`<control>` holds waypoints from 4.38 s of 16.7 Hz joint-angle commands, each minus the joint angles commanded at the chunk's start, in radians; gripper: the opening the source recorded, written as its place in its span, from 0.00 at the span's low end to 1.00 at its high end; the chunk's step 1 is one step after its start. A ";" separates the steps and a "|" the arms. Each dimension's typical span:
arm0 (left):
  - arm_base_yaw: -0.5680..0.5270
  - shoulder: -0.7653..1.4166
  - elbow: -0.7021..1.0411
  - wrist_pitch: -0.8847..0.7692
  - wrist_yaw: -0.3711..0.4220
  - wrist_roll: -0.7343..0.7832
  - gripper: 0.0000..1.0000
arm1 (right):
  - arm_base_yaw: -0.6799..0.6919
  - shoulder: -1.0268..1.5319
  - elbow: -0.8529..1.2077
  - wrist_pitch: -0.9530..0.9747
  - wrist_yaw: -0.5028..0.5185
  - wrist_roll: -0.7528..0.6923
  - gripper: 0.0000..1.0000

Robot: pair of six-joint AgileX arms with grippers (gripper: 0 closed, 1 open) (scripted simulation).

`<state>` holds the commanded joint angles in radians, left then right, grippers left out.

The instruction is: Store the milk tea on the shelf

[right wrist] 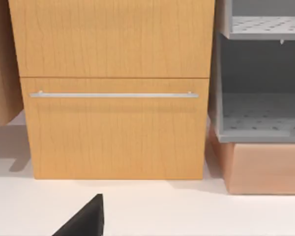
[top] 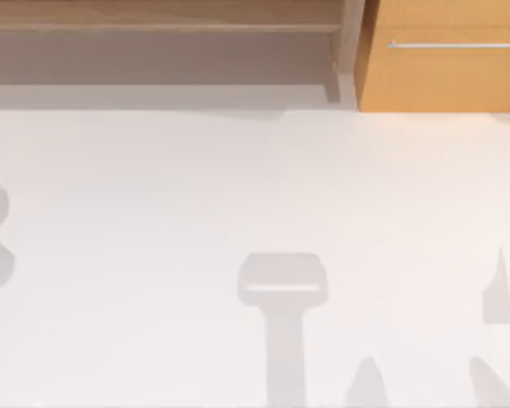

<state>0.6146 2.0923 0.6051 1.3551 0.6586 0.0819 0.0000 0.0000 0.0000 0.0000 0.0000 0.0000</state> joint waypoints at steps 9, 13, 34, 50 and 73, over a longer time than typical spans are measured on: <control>-0.005 -0.042 0.009 -0.026 -0.007 0.001 0.00 | 0.000 0.000 0.000 0.000 0.000 0.000 1.00; -0.080 -0.129 0.091 -0.023 -0.103 -0.018 0.00 | 0.000 0.000 0.000 0.000 0.000 0.000 1.00; -1.019 -0.206 0.774 -0.938 -1.011 -0.110 0.00 | 0.000 0.000 0.000 0.000 0.000 0.000 1.00; -1.053 -0.208 0.763 -0.903 -1.126 0.029 0.00 | 0.000 0.000 0.000 0.000 0.000 0.000 1.00; -1.001 -0.040 0.908 -0.902 -0.997 -0.107 0.60 | 0.000 0.000 0.000 0.000 0.000 0.000 1.00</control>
<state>-0.3863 2.0524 1.5134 0.4527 -0.3383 -0.0251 0.0000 0.0000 0.0000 0.0000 0.0000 0.0000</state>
